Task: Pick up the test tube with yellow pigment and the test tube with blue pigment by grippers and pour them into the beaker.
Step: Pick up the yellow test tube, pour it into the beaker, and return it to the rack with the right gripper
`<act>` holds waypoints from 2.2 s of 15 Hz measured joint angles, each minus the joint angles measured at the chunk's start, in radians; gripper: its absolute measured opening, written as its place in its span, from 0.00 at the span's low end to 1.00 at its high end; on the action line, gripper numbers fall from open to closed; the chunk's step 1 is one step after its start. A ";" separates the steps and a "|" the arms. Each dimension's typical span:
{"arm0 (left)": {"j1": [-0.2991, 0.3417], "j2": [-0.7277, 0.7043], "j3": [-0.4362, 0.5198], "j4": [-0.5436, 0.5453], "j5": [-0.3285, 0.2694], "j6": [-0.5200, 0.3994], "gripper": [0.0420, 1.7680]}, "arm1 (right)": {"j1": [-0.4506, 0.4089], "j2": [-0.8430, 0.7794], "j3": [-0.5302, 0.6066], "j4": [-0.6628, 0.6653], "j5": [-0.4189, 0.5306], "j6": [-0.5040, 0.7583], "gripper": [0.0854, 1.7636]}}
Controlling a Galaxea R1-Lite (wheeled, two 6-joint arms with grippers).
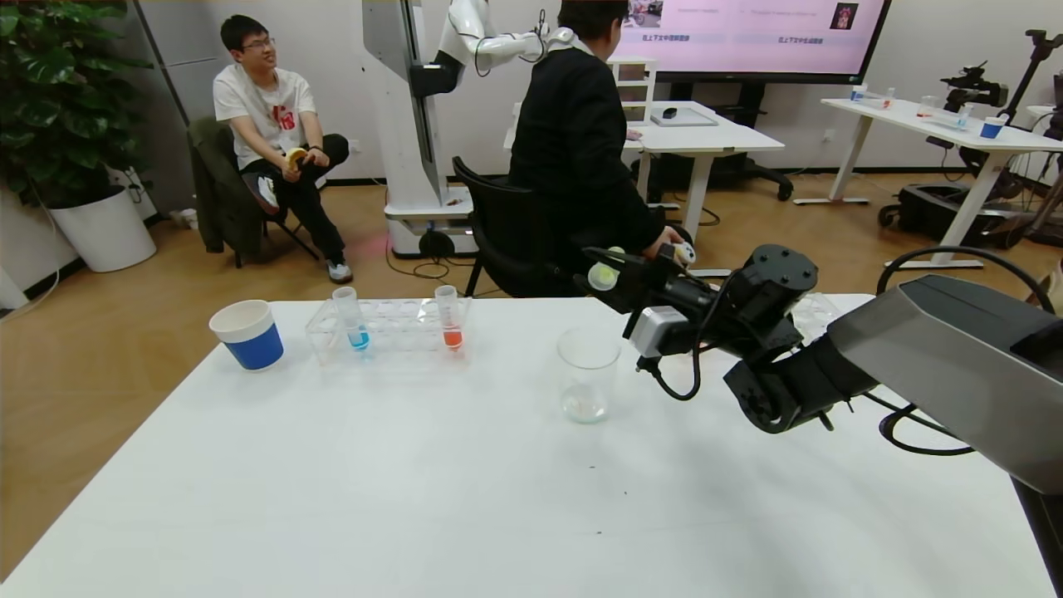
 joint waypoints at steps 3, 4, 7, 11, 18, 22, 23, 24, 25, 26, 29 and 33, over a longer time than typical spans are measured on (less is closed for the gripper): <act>0.000 0.000 0.000 0.000 0.000 0.000 0.99 | 0.002 0.006 0.008 -0.004 0.039 -0.056 0.25; 0.000 0.000 0.000 0.000 0.000 0.000 0.99 | 0.001 0.008 0.009 -0.004 0.050 -0.074 0.25; 0.000 0.000 0.000 0.000 0.000 0.000 0.99 | -0.004 0.024 0.011 -0.005 0.076 -0.143 0.25; 0.000 0.000 0.000 0.000 0.000 0.000 0.99 | -0.005 0.054 0.011 -0.016 0.078 -0.212 0.25; 0.000 0.000 0.000 0.000 0.000 0.000 0.99 | -0.006 0.079 0.037 -0.049 0.104 -0.291 0.25; 0.000 0.000 0.000 0.000 0.000 0.000 0.99 | -0.009 0.077 0.039 -0.043 0.105 -0.344 0.25; 0.000 0.000 0.000 0.000 0.000 0.000 0.99 | -0.008 0.075 0.037 -0.041 0.104 -0.366 0.25; 0.000 0.000 0.000 0.000 0.000 0.000 0.99 | -0.008 0.071 0.038 -0.040 0.104 -0.383 0.25; 0.000 0.000 0.000 0.000 0.000 0.000 0.99 | -0.008 0.067 0.039 -0.040 0.105 -0.396 0.25; 0.000 0.000 0.000 0.000 0.000 0.000 0.99 | -0.012 0.063 0.040 -0.039 0.105 -0.411 0.25; 0.000 0.000 0.000 0.000 0.000 0.000 0.99 | -0.018 0.042 0.040 -0.026 0.103 -0.468 0.25; 0.000 0.000 0.000 0.000 0.000 0.000 0.99 | -0.021 0.016 0.044 -0.012 0.101 -0.512 0.25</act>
